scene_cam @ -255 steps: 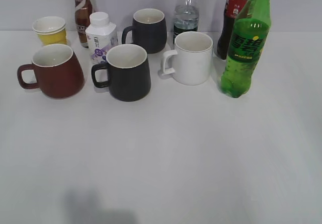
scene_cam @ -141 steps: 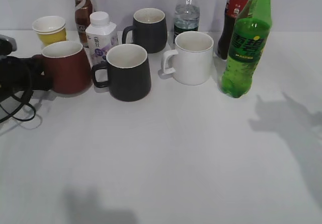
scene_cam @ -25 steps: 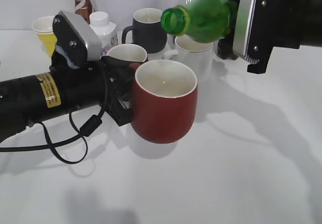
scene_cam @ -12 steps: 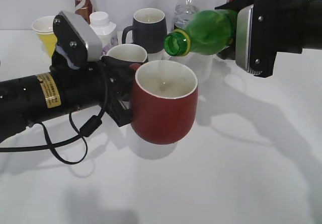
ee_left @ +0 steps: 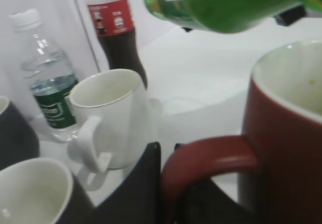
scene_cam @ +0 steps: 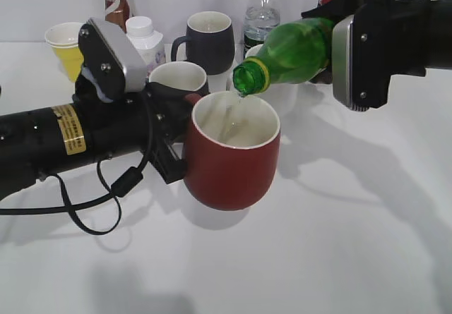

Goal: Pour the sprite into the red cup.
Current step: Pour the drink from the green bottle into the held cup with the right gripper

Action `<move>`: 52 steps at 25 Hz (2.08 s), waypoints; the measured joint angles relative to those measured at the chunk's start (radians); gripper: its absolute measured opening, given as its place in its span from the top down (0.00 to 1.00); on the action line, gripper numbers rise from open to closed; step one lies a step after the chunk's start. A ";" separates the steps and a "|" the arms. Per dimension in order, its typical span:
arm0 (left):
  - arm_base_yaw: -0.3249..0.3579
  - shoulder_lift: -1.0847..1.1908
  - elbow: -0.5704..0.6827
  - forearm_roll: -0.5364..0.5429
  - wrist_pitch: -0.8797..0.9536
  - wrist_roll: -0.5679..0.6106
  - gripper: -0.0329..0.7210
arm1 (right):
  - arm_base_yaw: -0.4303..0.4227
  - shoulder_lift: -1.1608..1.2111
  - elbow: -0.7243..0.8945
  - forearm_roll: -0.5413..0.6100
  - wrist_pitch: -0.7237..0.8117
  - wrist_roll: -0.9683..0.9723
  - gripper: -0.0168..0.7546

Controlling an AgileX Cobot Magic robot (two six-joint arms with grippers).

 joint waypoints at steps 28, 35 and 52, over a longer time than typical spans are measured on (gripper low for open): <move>0.000 0.000 0.000 0.066 0.000 0.000 0.89 | 0.000 0.000 0.000 0.000 0.000 -0.111 0.45; 0.000 0.000 0.000 0.088 0.000 0.000 0.90 | 0.000 0.000 0.000 0.000 0.000 -0.128 0.45; 0.000 0.000 0.000 0.091 0.000 0.001 0.90 | 0.000 0.000 0.000 0.003 0.000 -0.187 0.45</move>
